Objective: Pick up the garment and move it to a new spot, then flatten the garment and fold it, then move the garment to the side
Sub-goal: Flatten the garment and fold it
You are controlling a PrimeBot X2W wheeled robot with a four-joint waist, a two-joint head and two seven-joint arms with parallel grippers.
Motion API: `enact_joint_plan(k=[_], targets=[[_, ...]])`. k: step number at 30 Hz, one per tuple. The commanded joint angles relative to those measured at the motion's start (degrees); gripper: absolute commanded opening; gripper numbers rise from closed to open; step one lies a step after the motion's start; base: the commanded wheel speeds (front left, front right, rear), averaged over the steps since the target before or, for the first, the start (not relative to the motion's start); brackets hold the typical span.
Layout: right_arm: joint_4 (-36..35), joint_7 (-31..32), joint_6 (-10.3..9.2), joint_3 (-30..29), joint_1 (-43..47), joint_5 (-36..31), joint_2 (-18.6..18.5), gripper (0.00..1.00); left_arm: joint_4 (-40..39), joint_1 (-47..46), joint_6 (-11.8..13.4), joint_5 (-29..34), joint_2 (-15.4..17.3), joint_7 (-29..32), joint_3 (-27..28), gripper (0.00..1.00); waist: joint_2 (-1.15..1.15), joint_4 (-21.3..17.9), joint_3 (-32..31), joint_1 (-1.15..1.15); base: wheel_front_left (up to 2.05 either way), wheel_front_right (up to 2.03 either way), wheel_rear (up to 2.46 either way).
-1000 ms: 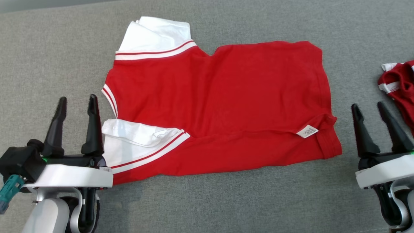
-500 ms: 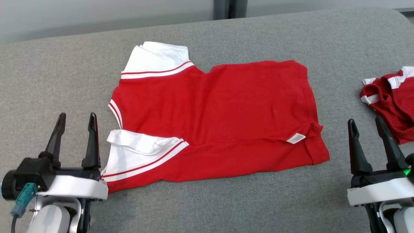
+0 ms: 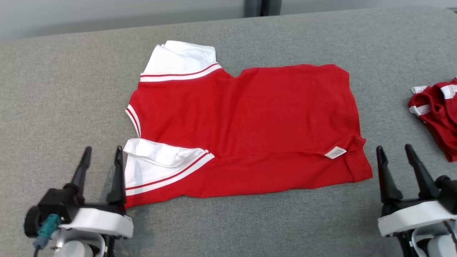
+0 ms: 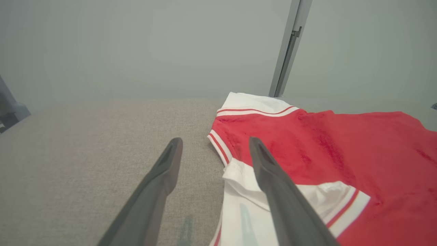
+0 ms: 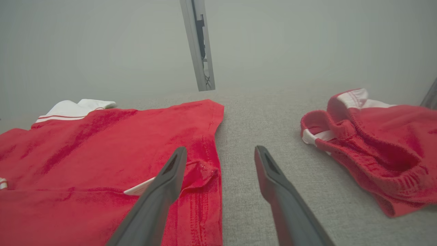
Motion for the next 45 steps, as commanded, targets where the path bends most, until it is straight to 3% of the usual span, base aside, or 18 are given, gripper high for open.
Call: enact_joint_plan(k=[1,8,14,15,16,17,18,25,30,38,39,40,41,45], targets=[[1.35,0.11,-0.02,0.41,0.43,0.50,0.24,1.00,1.05,0.81,-0.36,-0.64,-0.63,-0.28,-0.28,1.00,0.00,0.38,0.95,0.00,0.00,0.00,0.00],[8.95,0.37,-0.02,2.90,-1.00,1.38,1.22,1.00,8.81,1.55,-2.90,-4.15,-4.45,0.01,-1.55,1.00,0.00,1.42,3.84,0.00,0.00,0.00,0.00],[14.49,2.38,-0.02,4.76,-2.73,2.82,1.21,1.00,14.51,0.22,-5.12,-7.17,-5.44,3.76,-2.05,1.00,0.00,1.21,4.35,0.00,0.00,0.00,0.00],[15.14,2.78,-0.02,5.23,-3.03,3.07,1.12,0.80,15.31,0.04,-5.56,-7.93,-5.57,4.73,-2.16,1.00,0.00,1.10,4.36,0.00,0.00,0.00,0.00],[15.80,3.14,-0.02,5.58,-3.33,3.63,1.19,0.49,15.86,-0.12,-6.26,-8.86,-6.02,5.54,-2.23,1.00,0.00,1.01,4.32,0.00,0.00,0.00,0.00],[16.37,3.61,-0.02,5.94,-3.53,4.06,1.21,0.21,16.30,-0.33,-6.59,-9.05,-6.02,6.14,-2.28,0.28,0.00,0.91,4.27,0.00,0.00,0.00,0.00],[16.65,3.70,-0.02,6.17,-3.58,4.32,1.15,0.00,16.91,-0.33,-6.78,-9.74,-6.02,7.38,-2.47,0.00,0.00,0.82,4.22,0.00,0.00,0.00,0.00],[14.08,4.43,-0.10,6.14,-0.66,7.53,-0.92,0.00,13.63,2.10,-8.33,-12.45,-4.91,10.91,-2.33,0.00,0.00,1.24,3.89,0.00,0.00,0.00,0.00],[8.91,7.22,-0.10,4.59,5.04,8.56,-2.52,0.00,7.17,7.27,-5.98,-13.62,-2.91,13.14,-0.84,0.00,0.00,1.39,3.69,0.00,0.00,0.00,0.00],[3.97,11.11,-0.16,1.30,9.61,8.33,-2.10,0.00,-3.96,12.90,-2.63,-13.68,-2.60,16.58,-1.44,0.00,0.00,1.39,3.13,0.00,0.00,0.00,0.00],[3.73,11.40,-0.16,1.03,9.48,8.19,-1.91,0.33,-4.80,12.63,-2.12,-13.45,-2.78,16.35,-1.24,0.24,0.00,1.39,3.04,0.00,0.00,0.00,0.00],[3.34,11.45,-0.16,0.72,9.16,7.93,-1.82,0.78,-5.51,12.15,-1.71,-12.86,-2.74,15.64,-1.01,1.00,0.00,1.35,2.92,0.00,0.00,0.00,0.00],[2.83,11.29,-0.16,0.31,8.75,7.82,-1.68,1.00,-6.19,11.54,-1.38,-12.51,-2.92,15.01,-0.90,1.00,0.00,1.33,2.83,0.00,0.00,0.00,0.00],[-0.03,9.21,-0.02,-2.05,7.11,6.08,-1.20,1.00,-7.94,9.40,-0.05,-10.29,-2.96,11.22,0.13,1.00,0.00,0.99,2.38,0.00,0.00,0.00,0.00]])
